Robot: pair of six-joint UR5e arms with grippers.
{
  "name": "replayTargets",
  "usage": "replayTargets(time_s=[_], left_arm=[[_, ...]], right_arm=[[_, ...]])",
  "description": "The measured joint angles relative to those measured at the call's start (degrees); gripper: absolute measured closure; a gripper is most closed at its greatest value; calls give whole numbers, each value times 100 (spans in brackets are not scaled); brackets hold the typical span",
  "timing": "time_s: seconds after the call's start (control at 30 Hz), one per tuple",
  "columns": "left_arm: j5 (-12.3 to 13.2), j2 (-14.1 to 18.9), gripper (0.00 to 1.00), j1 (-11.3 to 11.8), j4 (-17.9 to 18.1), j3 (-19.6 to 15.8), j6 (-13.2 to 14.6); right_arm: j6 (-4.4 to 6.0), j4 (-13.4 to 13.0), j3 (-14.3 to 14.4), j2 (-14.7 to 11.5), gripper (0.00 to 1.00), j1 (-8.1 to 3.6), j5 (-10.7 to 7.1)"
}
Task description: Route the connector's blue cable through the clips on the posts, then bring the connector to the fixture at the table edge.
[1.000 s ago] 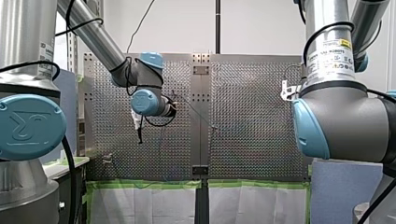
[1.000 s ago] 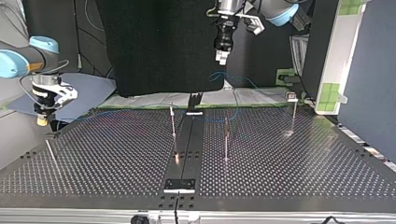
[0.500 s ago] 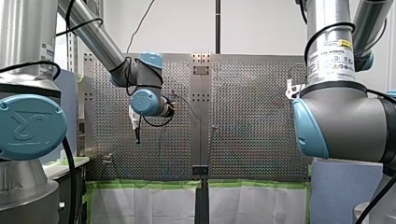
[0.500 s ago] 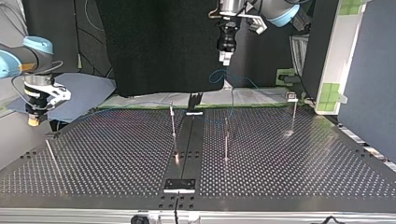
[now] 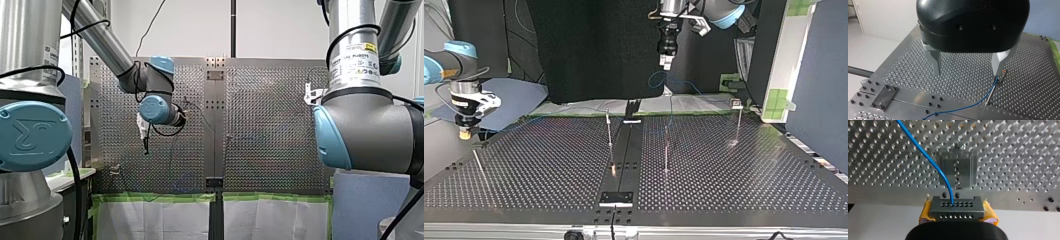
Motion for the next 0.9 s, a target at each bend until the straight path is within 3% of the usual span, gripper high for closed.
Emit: replayTargets(time_s=[0.37, 0.53, 0.77, 0.9], left_arm=[[0, 0, 0, 13, -69, 0, 31], [-1, -1, 0, 14, -74, -1, 38], [-30, -4, 0, 19, -80, -1, 60], [-125, -5, 0, 20, -81, -1, 79]], right_arm=[[-44, 204, -205, 26, 100, -91, -529], [-71, 247, -286, 97, 100, -137, -687], [-310, 369, -454, 410, 100, -166, -832], [-347, 314, -473, 484, 100, -190, -954]])
